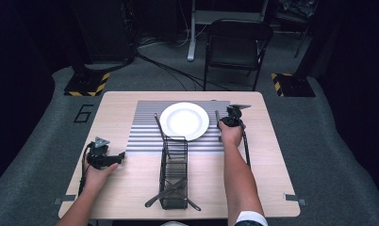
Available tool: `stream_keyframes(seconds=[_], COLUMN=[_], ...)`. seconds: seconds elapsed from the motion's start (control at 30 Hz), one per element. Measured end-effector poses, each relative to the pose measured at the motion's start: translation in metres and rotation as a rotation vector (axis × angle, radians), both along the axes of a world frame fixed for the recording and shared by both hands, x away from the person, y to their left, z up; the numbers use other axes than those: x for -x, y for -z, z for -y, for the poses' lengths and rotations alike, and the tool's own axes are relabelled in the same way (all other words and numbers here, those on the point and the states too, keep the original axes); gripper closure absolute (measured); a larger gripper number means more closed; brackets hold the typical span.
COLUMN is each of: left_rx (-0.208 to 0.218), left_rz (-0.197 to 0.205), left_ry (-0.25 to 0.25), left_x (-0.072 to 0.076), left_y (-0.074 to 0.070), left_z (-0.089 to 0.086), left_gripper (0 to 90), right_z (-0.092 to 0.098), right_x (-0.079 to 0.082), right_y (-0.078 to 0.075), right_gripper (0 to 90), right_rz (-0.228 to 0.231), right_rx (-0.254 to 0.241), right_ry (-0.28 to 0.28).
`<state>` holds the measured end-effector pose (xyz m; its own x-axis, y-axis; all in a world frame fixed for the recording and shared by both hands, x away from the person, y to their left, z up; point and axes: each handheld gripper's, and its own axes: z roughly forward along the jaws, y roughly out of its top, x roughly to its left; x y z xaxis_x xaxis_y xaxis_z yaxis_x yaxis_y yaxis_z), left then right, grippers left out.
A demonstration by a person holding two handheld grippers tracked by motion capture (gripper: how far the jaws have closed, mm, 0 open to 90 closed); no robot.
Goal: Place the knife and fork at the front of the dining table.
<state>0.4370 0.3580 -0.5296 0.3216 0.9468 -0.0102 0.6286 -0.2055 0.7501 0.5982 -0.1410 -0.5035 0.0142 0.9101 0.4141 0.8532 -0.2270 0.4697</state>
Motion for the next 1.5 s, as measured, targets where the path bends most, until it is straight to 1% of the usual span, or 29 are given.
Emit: stream_keyframes(seconds=[0.03,0.07,0.1,0.13,0.17,0.2,0.23,0.3,0.4,0.47,0.5,0.6,0.63,0.77,0.8,0.83,0.9,0.93,0.97,1.0,1.03,1.1,1.17,1.2,1.23,1.3,1.4,1.43,1.5], left_rx=[0.000,0.000,0.000,-0.001,0.000,0.000,-0.002,-0.002,0.000,0.000,-0.002,0.000,0.000,0.002,0.000,0.001,0.002,-0.003,-0.003,0.002,0.004,0.003,0.002,0.004,0.005,0.008,0.010,0.006,0.007], left_rz=[0.000,0.000,-0.005,-0.011,-0.004,-0.004,-0.012,-0.013,-0.004,0.000,-0.013,-0.003,-0.003,-0.001,-0.001,-0.001,0.000,-0.008,-0.012,0.004,0.006,0.002,-0.006,0.009,0.007,0.013,0.015,0.018,0.017], left_ry=[0.000,0.000,0.003,0.007,0.003,0.003,0.007,0.007,0.003,0.000,0.007,0.005,0.005,0.007,0.009,0.009,0.010,0.015,0.018,0.013,0.014,0.018,0.018,0.009,0.006,0.002,0.001,0.001,0.000], left_x=[0.000,0.000,0.000,0.000,0.000,0.000,0.000,0.000,0.000,0.000,0.000,0.000,0.000,0.001,0.001,0.001,0.001,0.002,0.002,0.002,0.002,0.002,0.003,0.003,0.003,0.003,0.004,0.004,0.004], left_y=[0.000,0.000,0.000,-0.001,0.000,0.000,-0.001,-0.001,0.000,0.000,-0.001,0.000,0.000,0.000,0.000,0.000,0.000,-0.001,-0.001,0.000,0.000,-0.001,-0.001,0.000,-0.001,-0.001,0.000,0.000,0.000], left_z=[0.000,0.000,0.000,0.000,0.000,0.000,-0.001,-0.001,0.000,0.000,-0.001,0.000,0.000,0.000,0.000,0.000,0.000,0.000,0.000,0.000,0.000,0.000,0.000,0.000,-0.001,-0.001,-0.001,-0.001,-0.001], left_gripper=[14.5,14.5,14.5,14.5,14.5,14.5,14.5,14.5,14.5,14.5,14.5,14.6,14.6,14.6,14.7,14.8,15.0,15.4,16.0,16.5,16.6,17.3,17.8,18.8,20.4,22.7,23.6,23.6,23.9], right_z=[0.001,0.001,0.002,0.001,0.002,0.002,0.001,0.002,0.002,0.003,0.003,0.001,0.001,-0.003,-0.004,-0.004,-0.005,-0.004,-0.004,-0.002,0.000,0.006,0.013,0.015,0.020,0.027,0.036,0.039,0.045], right_x=[0.001,0.002,0.003,0.004,0.005,0.006,0.007,0.008,0.010,0.013,0.015,0.024,0.027,0.039,0.041,0.046,0.051,0.054,0.058,0.062,0.067,0.077,0.088,0.091,0.098,0.110,0.124,0.131,0.141], right_y=[0.000,0.000,0.001,0.000,0.000,0.000,0.000,0.000,-0.001,-0.004,-0.005,-0.014,-0.017,-0.029,-0.032,-0.036,-0.041,-0.043,-0.045,-0.047,-0.049,-0.054,-0.056,-0.056,-0.057,-0.059,-0.058,-0.058,-0.056], right_gripper=[82.4,82.3,82.3,82.2,82.2,82.1,81.6,80.2,79.4,78.2,77.1,73.1,71.3,63.0,61.8,59.7,58.1,57.5,56.8,56.2,55.9,55.1,55.2,55.5,55.5,55.3,52.4,49.4,49.4], right_rz=[0.001,-0.010,0.004,0.000,0.004,0.001,-0.003,0.003,-0.002,0.004,0.008,0.034,0.044,0.069,0.071,0.088,0.102,0.116,0.127,0.140,0.158,0.194,0.209,0.224,0.252,0.273,0.273,0.268,0.269], right_rx=[-0.003,-0.011,-0.005,-0.010,-0.006,-0.004,-0.006,0.001,-0.002,-0.004,-0.005,0.017,0.032,0.126,0.138,0.157,0.174,0.188,0.189,0.179,0.161,0.142,0.128,0.125,0.119,0.100,0.086,0.090,0.100], right_ry=[-0.003,-0.002,-0.014,-0.008,-0.016,-0.022,-0.018,-0.030,-0.031,-0.035,-0.033,-0.049,-0.060,-0.123,-0.131,-0.146,-0.171,-0.185,-0.191,-0.198,-0.193,-0.209,-0.233,-0.236,-0.246,-0.244,-0.243,-0.239,-0.236])
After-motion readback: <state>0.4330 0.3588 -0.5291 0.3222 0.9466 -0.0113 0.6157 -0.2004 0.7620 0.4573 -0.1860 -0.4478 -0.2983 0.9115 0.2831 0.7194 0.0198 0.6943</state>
